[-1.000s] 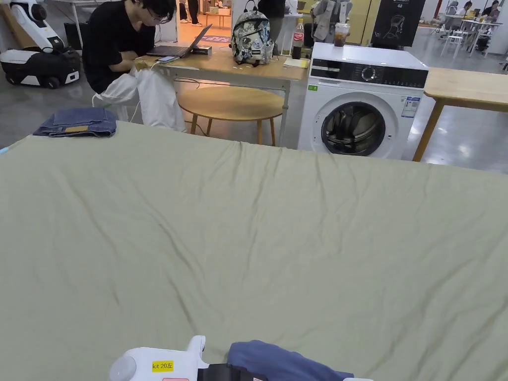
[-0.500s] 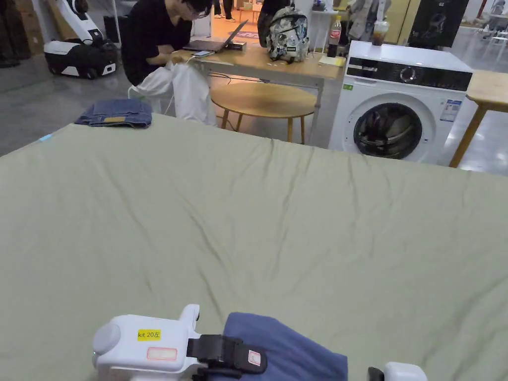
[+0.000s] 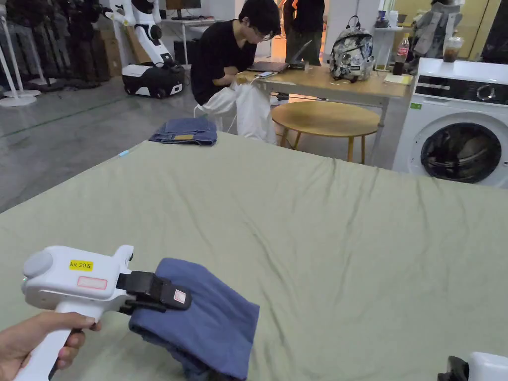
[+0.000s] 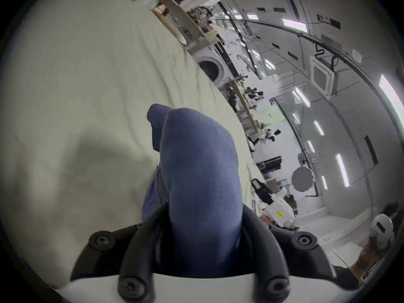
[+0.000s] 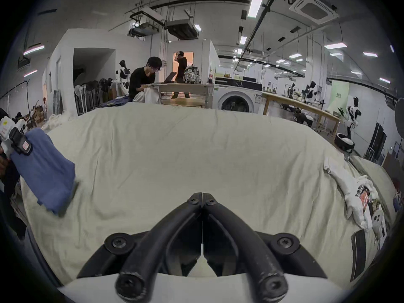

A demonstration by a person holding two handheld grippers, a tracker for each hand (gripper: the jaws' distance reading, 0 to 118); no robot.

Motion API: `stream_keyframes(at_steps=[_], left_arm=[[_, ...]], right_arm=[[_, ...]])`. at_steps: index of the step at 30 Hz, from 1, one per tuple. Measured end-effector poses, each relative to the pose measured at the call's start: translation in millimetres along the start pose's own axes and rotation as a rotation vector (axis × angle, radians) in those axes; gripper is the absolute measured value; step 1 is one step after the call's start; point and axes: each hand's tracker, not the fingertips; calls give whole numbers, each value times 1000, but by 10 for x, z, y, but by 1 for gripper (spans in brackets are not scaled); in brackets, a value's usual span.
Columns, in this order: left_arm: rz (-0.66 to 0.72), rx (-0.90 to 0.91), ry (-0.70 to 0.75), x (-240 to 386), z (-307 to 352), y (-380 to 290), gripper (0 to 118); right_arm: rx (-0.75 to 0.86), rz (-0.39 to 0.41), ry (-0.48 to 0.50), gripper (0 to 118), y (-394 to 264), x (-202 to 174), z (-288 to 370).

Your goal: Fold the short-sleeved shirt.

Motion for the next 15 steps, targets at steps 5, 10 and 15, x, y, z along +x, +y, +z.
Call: stream_keyframes(at_steps=[5, 10, 15], left_arm=[[20, 45, 153, -245, 643, 327, 23], [66, 100, 289, -114, 1058, 364, 23], [148, 82, 491, -205, 1109, 245, 23]], right_arm=[[-7, 7, 14, 0, -24, -89, -49], [-31, 14, 17, 0, -106, -124, -67], [-52, 15, 10, 0, -156, -114, -109]])
